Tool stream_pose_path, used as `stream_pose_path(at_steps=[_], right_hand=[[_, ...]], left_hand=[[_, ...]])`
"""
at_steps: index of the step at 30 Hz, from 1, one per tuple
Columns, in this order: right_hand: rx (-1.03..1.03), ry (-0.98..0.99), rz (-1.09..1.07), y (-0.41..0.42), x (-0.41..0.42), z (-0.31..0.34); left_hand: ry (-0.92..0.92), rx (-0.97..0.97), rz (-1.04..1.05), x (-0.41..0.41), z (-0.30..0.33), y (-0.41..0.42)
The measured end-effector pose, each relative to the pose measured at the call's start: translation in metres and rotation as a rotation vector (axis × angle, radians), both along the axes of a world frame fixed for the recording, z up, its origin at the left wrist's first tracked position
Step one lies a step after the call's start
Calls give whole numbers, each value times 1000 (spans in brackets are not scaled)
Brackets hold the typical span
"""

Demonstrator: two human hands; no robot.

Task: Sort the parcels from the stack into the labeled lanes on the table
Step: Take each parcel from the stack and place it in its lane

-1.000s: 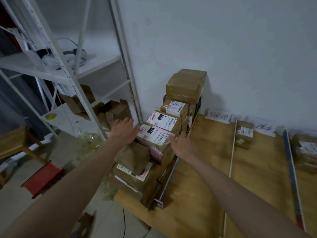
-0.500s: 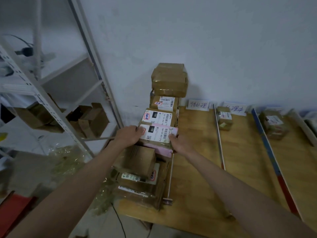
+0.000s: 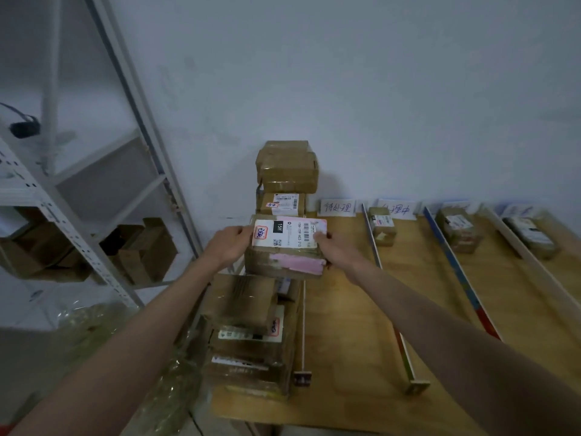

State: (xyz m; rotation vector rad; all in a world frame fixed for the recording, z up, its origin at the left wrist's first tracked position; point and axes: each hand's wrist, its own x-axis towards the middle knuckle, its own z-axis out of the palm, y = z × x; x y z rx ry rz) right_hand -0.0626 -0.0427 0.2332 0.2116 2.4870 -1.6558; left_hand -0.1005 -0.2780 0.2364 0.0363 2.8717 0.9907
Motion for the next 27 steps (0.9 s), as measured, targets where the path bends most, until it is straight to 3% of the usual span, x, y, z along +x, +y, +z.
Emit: stream_pose_path(at_steps=[4, 14, 22, 27], right_hand=[[-93, 17, -47, 13, 10, 14], [-47, -6, 82, 85, 42, 36], [109, -67, -190, 155, 77, 11], [57, -118, -395, 215, 112, -20]], left_hand=[[41, 75, -108, 6, 12, 17], [145, 293, -281, 3, 42, 74], [68, 163, -368, -4, 29, 173], [74, 0, -438, 17, 14, 235]])
